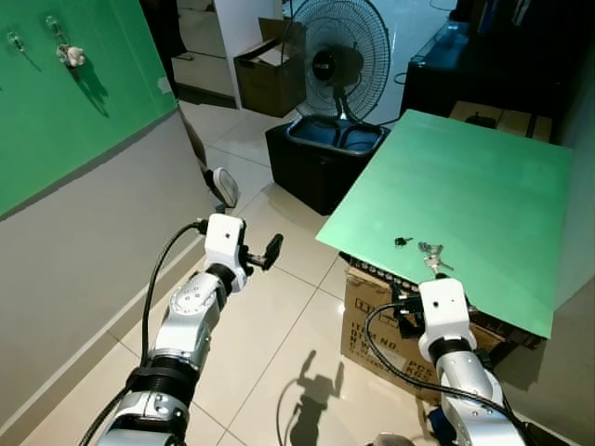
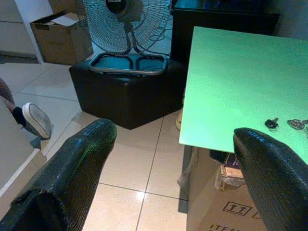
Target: Hang keys on a hook
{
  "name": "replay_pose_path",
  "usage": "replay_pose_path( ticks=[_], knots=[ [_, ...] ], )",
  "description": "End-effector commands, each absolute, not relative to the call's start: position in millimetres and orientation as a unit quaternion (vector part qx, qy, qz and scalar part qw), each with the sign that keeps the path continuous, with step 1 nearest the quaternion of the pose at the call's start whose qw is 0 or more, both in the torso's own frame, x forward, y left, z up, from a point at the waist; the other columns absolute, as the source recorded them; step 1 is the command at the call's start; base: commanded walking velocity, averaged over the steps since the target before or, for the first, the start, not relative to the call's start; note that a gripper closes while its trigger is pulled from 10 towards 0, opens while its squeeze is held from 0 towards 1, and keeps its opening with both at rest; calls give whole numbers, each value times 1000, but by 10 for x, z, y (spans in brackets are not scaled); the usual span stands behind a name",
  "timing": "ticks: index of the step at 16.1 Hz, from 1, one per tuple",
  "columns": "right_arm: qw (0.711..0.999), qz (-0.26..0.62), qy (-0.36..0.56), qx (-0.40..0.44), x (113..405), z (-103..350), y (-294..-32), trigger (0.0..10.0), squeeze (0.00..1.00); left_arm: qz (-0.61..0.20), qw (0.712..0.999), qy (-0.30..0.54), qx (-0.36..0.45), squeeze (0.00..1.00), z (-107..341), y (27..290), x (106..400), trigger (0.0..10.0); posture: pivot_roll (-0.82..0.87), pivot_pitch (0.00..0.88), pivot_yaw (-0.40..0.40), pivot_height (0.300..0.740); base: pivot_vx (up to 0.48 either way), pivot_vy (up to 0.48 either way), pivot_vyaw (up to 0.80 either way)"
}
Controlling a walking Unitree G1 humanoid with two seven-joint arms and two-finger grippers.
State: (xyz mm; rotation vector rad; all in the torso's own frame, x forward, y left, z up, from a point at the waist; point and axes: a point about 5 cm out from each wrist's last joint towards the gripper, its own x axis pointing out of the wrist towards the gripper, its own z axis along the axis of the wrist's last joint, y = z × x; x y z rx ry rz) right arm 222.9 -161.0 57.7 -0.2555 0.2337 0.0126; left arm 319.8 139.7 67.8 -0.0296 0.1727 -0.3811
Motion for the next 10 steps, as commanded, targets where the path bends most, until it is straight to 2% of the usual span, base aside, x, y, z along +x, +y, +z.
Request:
replay_pose_path(
  ticks=[1,3,4,6,8,10],
  knots=[
    [988,3,107,-114,2241,594,-1607,10000,1000,-189,978,82,-21,0,713,1410,3215,10000,-165,0,131,727,0,0,0],
    [992,-17,104,-71,2224,580,-1637,10000,1000,-179,981,67,-36,0,752,1451,3192,10000,-167,0,133,727,0,0,0],
    [994,-53,98,-19,2204,591,-1711,10000,0,-166,984,55,-47,0,783,1515,3141,10000,-163,0,132,727,0,0,0],
    [992,-87,90,30,2178,613,-1807,10000,0,-159,984,48,-63,0,795,1578,3055,10000,-173,0,136,727,0,0,0],
    [994,-78,73,-10,2157,689,-1840,10000,0,-70,989,88,-96,0,495,2018,2728,10000,-160,0,117,727,0,0,0],
    [996,-41,72,-36,2190,710,-1742,10000,0,-79,987,120,-75,0,336,1960,2645,10000,-152,0,94,727,0,0,0]
  ],
)
